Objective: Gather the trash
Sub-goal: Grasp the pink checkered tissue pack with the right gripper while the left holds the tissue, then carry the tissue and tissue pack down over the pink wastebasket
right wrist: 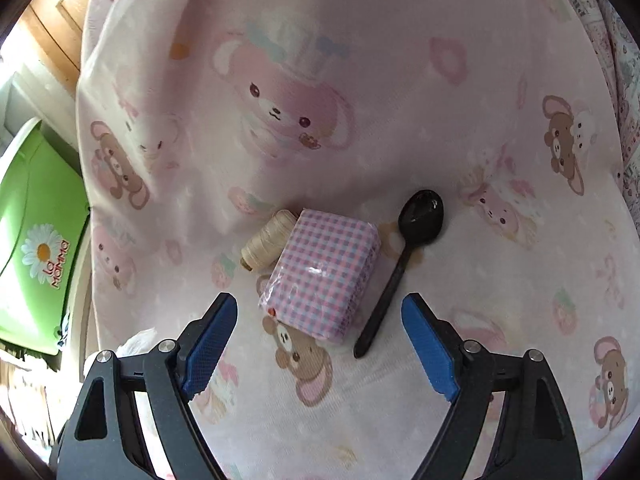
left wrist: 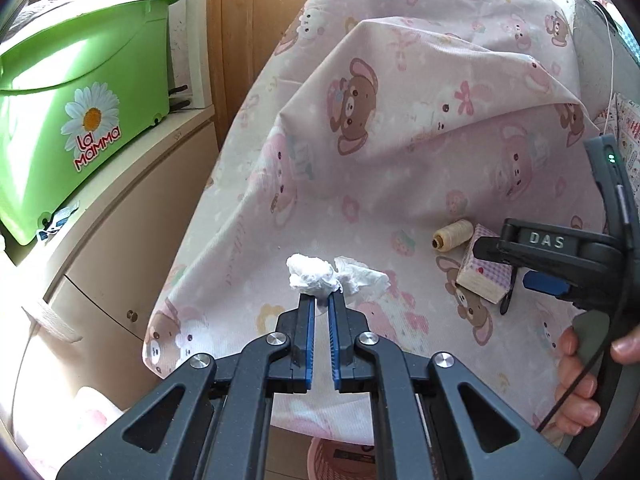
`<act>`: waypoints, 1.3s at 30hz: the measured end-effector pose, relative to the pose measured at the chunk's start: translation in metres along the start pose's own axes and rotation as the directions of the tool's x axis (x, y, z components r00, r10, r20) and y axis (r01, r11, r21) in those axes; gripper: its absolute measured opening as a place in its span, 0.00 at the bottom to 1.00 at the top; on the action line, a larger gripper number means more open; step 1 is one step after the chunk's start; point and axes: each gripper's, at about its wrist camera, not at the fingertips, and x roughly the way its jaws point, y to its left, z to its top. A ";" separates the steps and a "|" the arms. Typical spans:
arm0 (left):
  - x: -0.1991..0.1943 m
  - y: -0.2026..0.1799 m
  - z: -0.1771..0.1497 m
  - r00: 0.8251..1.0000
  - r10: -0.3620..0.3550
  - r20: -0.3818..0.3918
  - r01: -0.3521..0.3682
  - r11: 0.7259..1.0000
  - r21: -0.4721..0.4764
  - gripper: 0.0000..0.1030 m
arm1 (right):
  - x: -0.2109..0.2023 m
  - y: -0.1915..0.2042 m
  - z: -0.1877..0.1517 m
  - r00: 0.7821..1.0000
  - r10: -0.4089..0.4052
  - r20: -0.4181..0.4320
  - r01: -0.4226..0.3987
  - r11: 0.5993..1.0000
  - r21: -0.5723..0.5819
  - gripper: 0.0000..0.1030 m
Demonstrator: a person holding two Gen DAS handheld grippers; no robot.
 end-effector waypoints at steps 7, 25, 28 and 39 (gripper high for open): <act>0.003 0.020 -0.004 0.999 -0.029 -0.020 0.027 0.997 -0.069 0.06 | 0.019 0.024 0.006 0.984 -0.176 0.037 0.178 0.981 -0.071 0.83; -0.014 0.012 -0.010 0.999 -0.046 0.004 0.046 0.999 -0.024 0.06 | -0.016 0.052 -0.051 0.989 -0.078 0.123 0.127 0.874 -0.469 0.55; -0.020 0.010 -0.011 0.999 -0.052 0.009 0.053 0.998 -0.027 0.06 | -0.028 0.045 -0.068 0.998 0.001 0.065 0.034 0.847 -0.530 0.55; -0.020 0.004 -0.023 0.999 -0.051 -0.013 0.051 0.999 -0.005 0.06 | -0.041 0.019 -0.109 0.988 -0.033 0.153 0.114 0.824 -0.556 0.70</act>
